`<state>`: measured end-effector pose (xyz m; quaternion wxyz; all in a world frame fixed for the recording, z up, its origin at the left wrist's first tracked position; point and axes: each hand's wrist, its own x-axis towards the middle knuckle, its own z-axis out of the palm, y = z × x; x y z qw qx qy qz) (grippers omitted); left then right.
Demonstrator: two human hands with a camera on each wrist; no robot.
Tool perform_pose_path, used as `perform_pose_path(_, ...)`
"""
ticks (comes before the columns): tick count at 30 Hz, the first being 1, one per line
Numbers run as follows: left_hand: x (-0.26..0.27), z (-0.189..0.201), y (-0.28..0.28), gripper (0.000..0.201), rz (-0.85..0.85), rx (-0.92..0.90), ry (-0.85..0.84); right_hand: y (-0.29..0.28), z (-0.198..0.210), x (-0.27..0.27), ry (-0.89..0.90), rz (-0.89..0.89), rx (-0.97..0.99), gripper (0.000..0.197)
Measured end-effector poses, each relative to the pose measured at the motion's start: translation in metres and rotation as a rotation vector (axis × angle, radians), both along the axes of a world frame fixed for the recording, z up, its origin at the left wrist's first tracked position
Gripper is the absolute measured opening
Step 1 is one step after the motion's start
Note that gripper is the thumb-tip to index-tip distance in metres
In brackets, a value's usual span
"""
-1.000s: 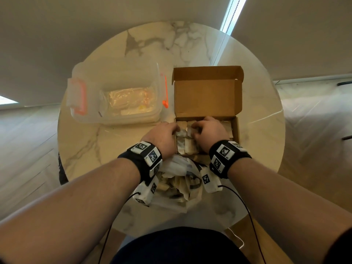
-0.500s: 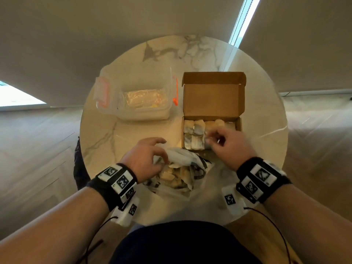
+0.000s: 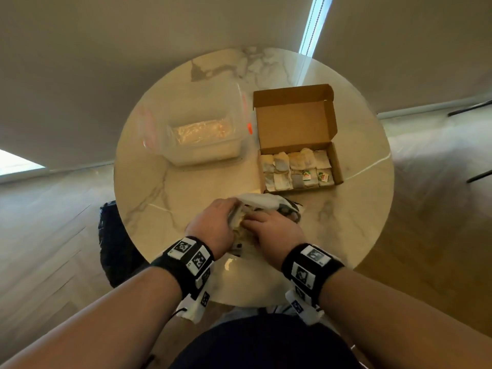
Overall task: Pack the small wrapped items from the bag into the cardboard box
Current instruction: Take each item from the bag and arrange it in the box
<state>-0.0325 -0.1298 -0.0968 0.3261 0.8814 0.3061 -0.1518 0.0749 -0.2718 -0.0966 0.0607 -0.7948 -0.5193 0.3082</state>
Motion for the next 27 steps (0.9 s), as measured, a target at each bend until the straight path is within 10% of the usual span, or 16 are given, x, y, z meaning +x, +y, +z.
perform_pose_path(5, -0.002, -0.006, 0.009, 0.069, 0.022, -0.012, 0.077, 0.028, -0.01, -0.005, -0.106, 0.076, -0.201, 0.066)
perform_pose_path(27, -0.01, -0.009, 0.021, 0.07, 0.094, -0.103, -0.066, 0.025, 0.005, 0.017, -0.113, -0.06, -0.104, 0.039)
